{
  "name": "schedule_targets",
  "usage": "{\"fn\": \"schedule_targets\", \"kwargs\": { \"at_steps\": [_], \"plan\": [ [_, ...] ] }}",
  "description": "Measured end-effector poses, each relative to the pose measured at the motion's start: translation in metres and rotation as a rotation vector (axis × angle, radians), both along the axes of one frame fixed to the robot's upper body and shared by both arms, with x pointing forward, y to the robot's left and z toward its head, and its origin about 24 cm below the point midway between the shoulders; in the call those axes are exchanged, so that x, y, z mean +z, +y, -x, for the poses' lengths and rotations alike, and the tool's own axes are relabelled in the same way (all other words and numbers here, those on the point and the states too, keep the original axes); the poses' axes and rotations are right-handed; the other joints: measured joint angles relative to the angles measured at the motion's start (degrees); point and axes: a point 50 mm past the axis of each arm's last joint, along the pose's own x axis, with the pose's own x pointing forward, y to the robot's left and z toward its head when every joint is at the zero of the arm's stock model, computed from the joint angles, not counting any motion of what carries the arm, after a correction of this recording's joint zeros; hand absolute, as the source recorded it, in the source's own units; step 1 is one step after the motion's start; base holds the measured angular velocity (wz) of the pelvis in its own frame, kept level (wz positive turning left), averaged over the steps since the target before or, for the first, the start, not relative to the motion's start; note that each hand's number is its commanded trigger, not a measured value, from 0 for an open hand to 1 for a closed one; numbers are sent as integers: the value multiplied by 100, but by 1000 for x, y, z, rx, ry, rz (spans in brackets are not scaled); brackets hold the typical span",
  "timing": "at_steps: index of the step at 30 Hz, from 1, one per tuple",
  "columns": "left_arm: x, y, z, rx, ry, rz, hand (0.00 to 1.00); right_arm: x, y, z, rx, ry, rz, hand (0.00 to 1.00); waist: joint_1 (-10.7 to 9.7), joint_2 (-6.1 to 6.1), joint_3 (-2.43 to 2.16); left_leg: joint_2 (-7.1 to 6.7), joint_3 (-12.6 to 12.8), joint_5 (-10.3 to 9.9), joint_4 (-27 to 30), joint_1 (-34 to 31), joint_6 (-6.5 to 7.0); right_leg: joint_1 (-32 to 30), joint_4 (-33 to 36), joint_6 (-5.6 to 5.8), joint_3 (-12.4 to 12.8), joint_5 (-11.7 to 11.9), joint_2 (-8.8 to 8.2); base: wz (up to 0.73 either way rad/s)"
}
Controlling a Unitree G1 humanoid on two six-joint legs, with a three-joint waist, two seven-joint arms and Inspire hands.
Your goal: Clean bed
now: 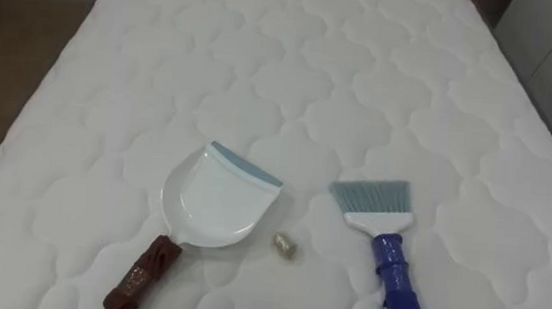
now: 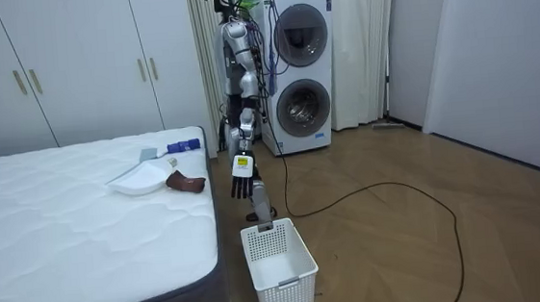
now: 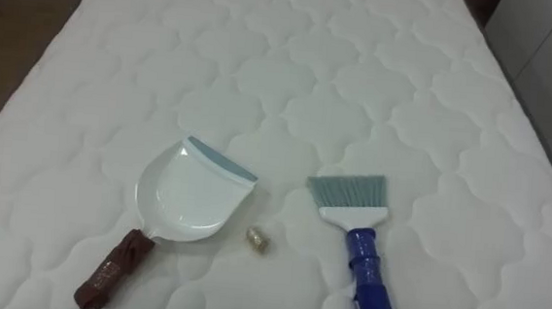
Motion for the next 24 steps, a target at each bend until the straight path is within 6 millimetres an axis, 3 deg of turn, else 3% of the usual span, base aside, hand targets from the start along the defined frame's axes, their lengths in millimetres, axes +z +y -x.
{"fn": "schedule_targets", "kwargs": {
  "at_steps": [24],
  "plan": [
    [4, 3, -7, 92, -121, -37, 0, 2, -4, -2, -130, -87, -32, 0, 0, -21, -24, -1, 0, 0, 6, 2, -1, 30, -6, -1, -87, 1, -4, 0]
  ]
}}
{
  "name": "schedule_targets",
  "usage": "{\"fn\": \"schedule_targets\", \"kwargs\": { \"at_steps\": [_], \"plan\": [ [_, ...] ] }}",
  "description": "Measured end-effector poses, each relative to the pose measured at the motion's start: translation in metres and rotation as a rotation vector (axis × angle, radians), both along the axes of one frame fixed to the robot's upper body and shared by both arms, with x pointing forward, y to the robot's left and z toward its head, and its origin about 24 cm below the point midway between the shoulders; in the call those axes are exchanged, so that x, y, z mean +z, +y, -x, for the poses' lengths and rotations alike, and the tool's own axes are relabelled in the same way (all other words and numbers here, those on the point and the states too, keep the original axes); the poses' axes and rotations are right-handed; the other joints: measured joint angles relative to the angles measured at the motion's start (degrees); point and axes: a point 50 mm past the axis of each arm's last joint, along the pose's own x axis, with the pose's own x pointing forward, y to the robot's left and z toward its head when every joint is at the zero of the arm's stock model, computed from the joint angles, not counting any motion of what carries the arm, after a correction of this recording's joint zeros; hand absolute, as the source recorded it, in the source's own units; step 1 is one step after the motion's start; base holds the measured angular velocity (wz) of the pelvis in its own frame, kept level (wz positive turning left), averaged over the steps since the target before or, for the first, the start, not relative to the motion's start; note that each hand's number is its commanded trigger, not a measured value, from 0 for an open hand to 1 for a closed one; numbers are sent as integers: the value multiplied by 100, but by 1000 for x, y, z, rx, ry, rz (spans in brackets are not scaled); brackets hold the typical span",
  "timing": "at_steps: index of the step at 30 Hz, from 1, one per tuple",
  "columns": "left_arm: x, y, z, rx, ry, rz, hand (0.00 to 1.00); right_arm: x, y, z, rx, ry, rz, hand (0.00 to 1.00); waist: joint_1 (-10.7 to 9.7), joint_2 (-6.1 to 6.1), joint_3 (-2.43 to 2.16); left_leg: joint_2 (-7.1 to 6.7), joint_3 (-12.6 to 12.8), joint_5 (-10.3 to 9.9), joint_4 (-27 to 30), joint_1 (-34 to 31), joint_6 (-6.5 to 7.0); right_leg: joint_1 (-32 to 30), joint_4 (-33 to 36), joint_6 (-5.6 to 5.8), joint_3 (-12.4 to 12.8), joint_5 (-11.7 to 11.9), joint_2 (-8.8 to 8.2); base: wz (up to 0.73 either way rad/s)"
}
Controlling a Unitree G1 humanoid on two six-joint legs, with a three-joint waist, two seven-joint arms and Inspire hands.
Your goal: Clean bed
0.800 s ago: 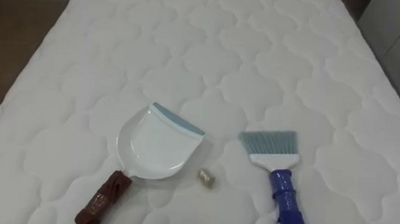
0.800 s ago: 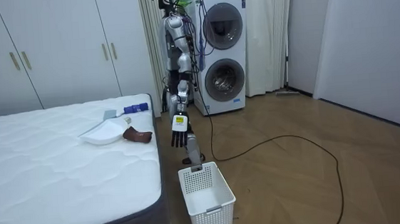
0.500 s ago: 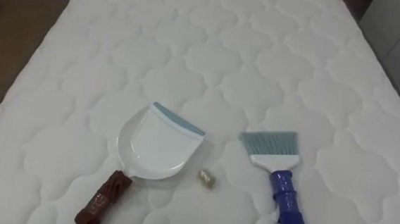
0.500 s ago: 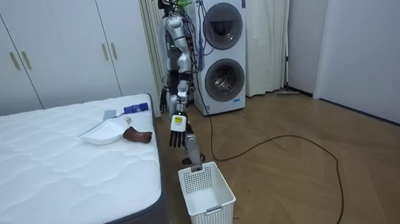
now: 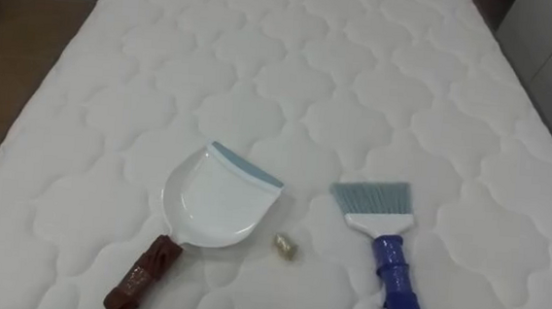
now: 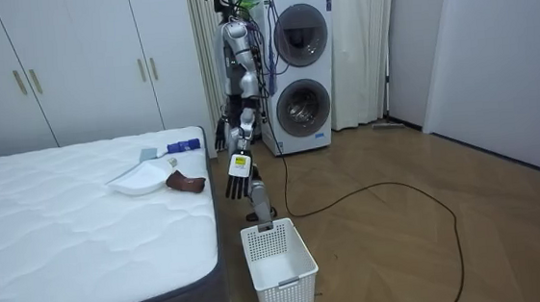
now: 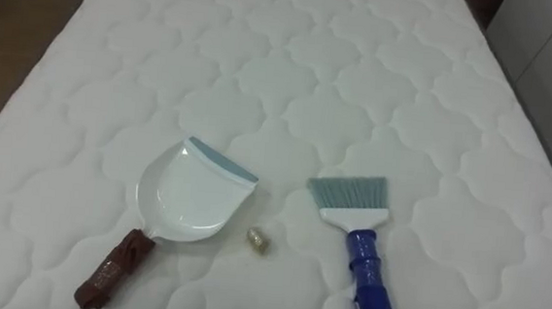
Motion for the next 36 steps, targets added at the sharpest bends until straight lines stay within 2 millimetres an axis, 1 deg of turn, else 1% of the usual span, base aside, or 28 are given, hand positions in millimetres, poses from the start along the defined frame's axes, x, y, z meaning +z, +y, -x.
{"fn": "schedule_targets", "kwargs": {
  "at_steps": [8, 13, 15, 19, 22, 24, 25, 27, 29, 36],
  "plan": [
    [3, 5, -2, 25, -37, -69, 0, 1, 0, -3, -54, -35, -16, 0, -1, -5, 1, -4, -23, 0, 32, -24, 0, 4, 2, 0, -75, 0, -6, 1],
    [5, 13, -2, 109, -69, -101, 0, 1, 0, -3, -56, -32, -32, 0, 2, 20, 2, -4, -47, 0, 42, -39, 0, -4, 2, -1, -153, 1, -10, 0],
    [9, 18, -6, 179, -113, -117, 0, 0, 0, -2, -55, -28, -38, 0, 8, 23, 3, -4, -54, 0, 29, -37, -1, 0, 3, -1, -156, 1, -9, 0],
    [12, 21, -12, 262, -189, -132, 0, 0, 0, -2, -58, -29, -40, 0, 20, 48, 2, -7, -58, 0, 28, -24, -1, 16, 3, -1, -156, 1, -11, 0],
    [19, 23, -25, 299, -271, -149, 0, 0, 0, -2, -58, -30, -36, 0, 15, 46, 3, -8, -76, 1, 36, -24, -2, 17, 4, -1, -215, 1, -15, 2],
    [27, 25, -38, 316, -357, -159, 0, 1, 0, -3, -55, -34, -32, 0, 11, 48, 0, -7, -76, 2, 36, 1, -3, 49, 0, -1, -217, 1, -15, 0],
    [28, 25, -42, 319, -377, -163, 0, 1, 0, -3, -55, -35, -33, 0, 13, 48, -2, -6, -78, 2, 36, 5, -3, 54, 0, -1, -218, 1, -14, 0],
    [36, 25, -55, 310, -449, -164, 0, 1, 1, -4, -52, -41, -36, 0, 14, 37, -9, -3, -78, 2, 37, 4, -3, 50, 3, -1, -213, 1, -12, 0],
    [40, 24, -62, 299, -489, -160, 0, 1, 1, -4, -50, -46, -39, 0, 18, 37, -11, -3, -76, 2, 36, 9, -3, 52, 3, -1, -208, 1, -12, 0],
    [44, 17, -75, 257, -537, -150, 0, 1, 1, -4, -50, -45, -57, 0, -16, 26, -9, -6, -93, 2, 43, 2, -3, 57, -4, -1, -224, 1, -13, 1]
  ]
}}
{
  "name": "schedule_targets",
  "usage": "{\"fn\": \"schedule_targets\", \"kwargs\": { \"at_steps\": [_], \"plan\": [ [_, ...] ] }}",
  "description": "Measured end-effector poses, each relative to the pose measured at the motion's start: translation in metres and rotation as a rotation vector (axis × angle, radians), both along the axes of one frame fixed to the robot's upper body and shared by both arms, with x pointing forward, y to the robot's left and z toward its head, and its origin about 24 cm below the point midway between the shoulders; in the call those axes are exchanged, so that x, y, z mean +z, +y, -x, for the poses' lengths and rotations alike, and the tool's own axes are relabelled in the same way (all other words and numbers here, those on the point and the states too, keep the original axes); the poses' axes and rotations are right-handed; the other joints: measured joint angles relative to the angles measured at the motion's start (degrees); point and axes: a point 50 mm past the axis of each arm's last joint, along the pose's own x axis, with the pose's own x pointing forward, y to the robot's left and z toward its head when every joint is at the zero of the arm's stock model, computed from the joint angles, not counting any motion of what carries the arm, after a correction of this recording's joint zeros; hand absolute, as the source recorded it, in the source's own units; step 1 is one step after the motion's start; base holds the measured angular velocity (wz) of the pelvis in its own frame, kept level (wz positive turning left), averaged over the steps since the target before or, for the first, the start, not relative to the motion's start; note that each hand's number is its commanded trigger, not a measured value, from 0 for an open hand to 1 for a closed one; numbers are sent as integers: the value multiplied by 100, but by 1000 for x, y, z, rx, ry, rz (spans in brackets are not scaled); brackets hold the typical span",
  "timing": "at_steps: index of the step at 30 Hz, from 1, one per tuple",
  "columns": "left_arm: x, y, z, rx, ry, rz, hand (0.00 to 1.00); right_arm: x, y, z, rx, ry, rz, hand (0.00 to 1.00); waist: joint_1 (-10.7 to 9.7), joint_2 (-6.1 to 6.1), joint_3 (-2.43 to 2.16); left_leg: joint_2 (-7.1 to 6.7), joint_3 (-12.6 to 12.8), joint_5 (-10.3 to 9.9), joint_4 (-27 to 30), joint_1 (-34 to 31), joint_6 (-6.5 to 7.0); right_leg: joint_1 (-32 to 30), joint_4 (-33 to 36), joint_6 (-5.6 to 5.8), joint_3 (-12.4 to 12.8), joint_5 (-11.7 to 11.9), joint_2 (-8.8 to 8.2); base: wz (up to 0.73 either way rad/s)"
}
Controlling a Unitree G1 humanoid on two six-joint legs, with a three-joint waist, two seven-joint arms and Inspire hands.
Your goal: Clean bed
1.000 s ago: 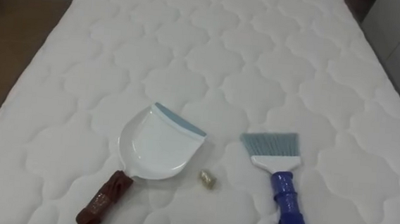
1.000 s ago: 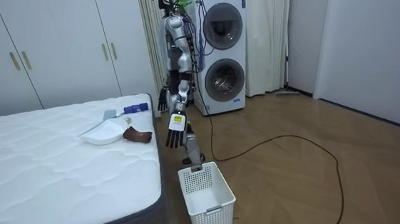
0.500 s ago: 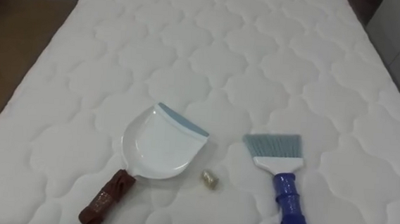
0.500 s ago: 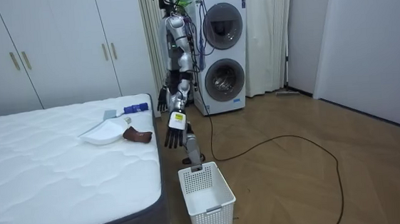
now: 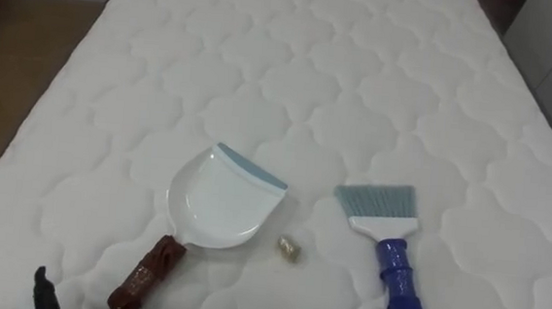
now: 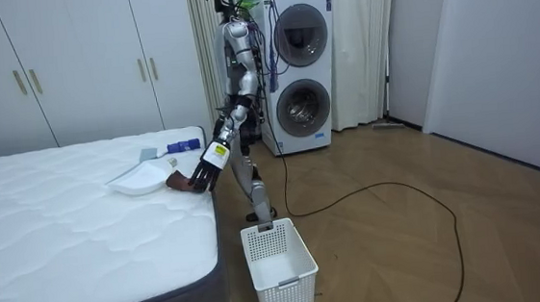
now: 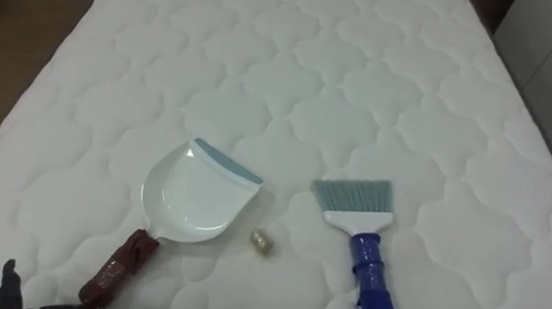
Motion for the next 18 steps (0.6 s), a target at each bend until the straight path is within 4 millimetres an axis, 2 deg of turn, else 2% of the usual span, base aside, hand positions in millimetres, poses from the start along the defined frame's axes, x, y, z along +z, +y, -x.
{"fn": "schedule_targets", "kwargs": {
  "at_steps": [8, 15, 18],
  "plan": [
    [11, -3, -21, -26, -97, -9, 0, 0, 1, -1, 0, -11, -11, 0, -160, -30, 18, -63, -160, 0, 91, -35, 1, 63, 1, 1, -173, 0, -23, 11],
    [14, -11, -32, -70, -128, -12, 0, 1, 1, -2, -2, -20, -11, 0, -165, -1, 31, -70, -187, -2, 101, -127, 5, -4, 2, 1, -170, 0, -41, 1],
    [15, -11, -33, -70, -131, -14, 0, 1, 0, -2, -4, -21, -7, 0, -211, 17, 12, -79, -205, -1, 162, -236, 4, -94, 26, -1, -195, 1, -37, 3]
  ]
}}
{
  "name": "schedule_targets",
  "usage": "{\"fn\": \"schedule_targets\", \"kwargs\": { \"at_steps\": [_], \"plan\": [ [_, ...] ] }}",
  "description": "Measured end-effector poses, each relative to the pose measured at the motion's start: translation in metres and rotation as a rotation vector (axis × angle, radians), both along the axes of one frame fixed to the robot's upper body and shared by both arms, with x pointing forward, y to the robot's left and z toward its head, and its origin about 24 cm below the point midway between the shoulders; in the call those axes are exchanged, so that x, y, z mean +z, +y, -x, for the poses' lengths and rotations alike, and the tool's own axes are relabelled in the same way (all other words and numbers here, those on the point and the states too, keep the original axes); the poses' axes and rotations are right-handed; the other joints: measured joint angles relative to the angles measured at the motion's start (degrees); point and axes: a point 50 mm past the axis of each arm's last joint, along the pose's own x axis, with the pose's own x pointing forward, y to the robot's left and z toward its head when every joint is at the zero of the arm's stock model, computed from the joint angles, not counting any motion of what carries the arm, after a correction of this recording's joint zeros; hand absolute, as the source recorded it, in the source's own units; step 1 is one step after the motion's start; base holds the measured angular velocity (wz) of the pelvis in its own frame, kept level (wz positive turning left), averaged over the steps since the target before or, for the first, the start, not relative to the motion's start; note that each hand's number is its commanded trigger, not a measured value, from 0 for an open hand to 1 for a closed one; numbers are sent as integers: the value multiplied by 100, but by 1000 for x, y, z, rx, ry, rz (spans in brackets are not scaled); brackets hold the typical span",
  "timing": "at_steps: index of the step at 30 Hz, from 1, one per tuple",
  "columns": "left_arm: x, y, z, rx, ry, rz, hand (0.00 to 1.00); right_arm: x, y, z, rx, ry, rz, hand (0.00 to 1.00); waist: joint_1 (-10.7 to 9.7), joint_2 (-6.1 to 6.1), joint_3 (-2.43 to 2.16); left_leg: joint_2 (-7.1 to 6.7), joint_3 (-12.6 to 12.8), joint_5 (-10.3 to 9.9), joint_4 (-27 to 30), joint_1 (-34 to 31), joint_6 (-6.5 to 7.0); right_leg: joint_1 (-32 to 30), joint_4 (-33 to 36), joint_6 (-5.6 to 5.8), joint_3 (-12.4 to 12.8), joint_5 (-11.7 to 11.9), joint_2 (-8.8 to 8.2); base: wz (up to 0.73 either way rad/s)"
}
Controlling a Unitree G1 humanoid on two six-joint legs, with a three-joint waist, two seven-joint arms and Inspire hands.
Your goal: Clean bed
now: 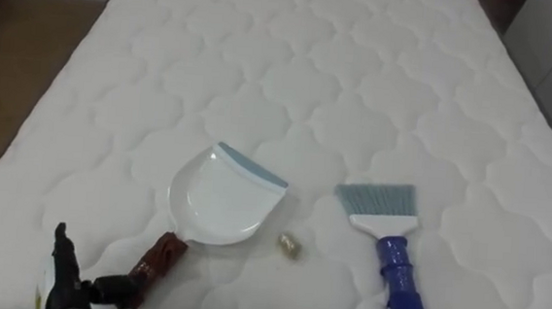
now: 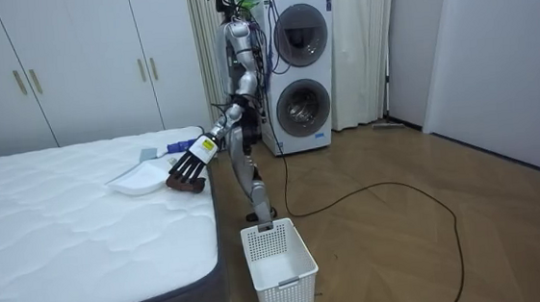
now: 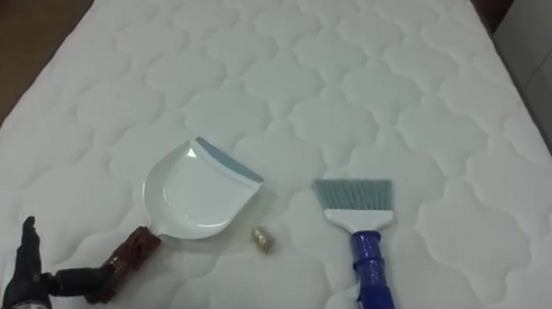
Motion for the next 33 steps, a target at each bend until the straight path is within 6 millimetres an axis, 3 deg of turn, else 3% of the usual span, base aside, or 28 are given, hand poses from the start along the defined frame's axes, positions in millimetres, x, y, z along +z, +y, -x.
{"fn": "schedule_targets", "kwargs": {
  "at_steps": [9, 22, 33],
  "plan": [
    [6, -3, -14, -7, -38, -12, 0, 1, -5, -1, -28, -8, 6, 0, -92, 113, -13, 21, 28, 6, 132, -305, 3, -302, 31, -8, -9, 7, -16, 1],
    [-4, -11, -20, -91, 39, -12, 0, 2, 0, -19, -2, -20, -12, 0, -102, 42, 8, 88, 176, 11, 205, -856, 4, -919, 119, -39, 119, 38, 14, -6],
    [16, -17, -62, -164, -50, -51, 0, 6, -1, -39, 67, -36, 24, 0, -152, 79, 78, 102, 134, 17, 223, -1237, -6, -1325, 167, -58, 174, 50, 33, 0]
  ]
}}
